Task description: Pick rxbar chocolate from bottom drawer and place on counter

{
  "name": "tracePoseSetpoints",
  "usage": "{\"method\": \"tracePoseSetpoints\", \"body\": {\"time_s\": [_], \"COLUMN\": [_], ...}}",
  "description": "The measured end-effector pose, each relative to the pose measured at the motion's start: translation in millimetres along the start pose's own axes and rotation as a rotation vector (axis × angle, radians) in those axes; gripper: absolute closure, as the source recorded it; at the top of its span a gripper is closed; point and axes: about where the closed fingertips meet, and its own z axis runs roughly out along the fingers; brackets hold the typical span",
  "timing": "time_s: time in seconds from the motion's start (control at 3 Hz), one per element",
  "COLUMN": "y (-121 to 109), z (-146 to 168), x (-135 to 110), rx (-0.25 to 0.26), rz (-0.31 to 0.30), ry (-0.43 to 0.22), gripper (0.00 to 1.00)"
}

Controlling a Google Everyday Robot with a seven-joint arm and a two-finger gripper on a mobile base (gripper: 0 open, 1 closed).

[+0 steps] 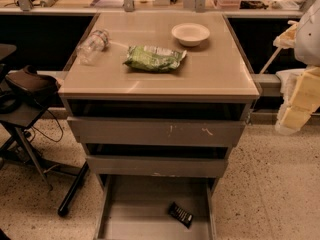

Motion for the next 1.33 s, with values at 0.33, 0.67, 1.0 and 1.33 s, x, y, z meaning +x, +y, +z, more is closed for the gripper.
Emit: {"method": "tracePoseSetpoints", "body": {"time_s": [0.33,0.67,1.0,1.33], "y": [0.0,8.2,38.5,78.3], "z": [0.0,3.2,23.4,89.1], "x": [0.0,2.6,0.6,-1.5], "rx": [0.0,0.007,0.01,-0.041], "rz": [0.0,-0.015,-0.072,-0.101], "ry": [0.0,-0.022,-0.108,-0.258], "gripper": [0.0,0.0,0.0,0.0]}}
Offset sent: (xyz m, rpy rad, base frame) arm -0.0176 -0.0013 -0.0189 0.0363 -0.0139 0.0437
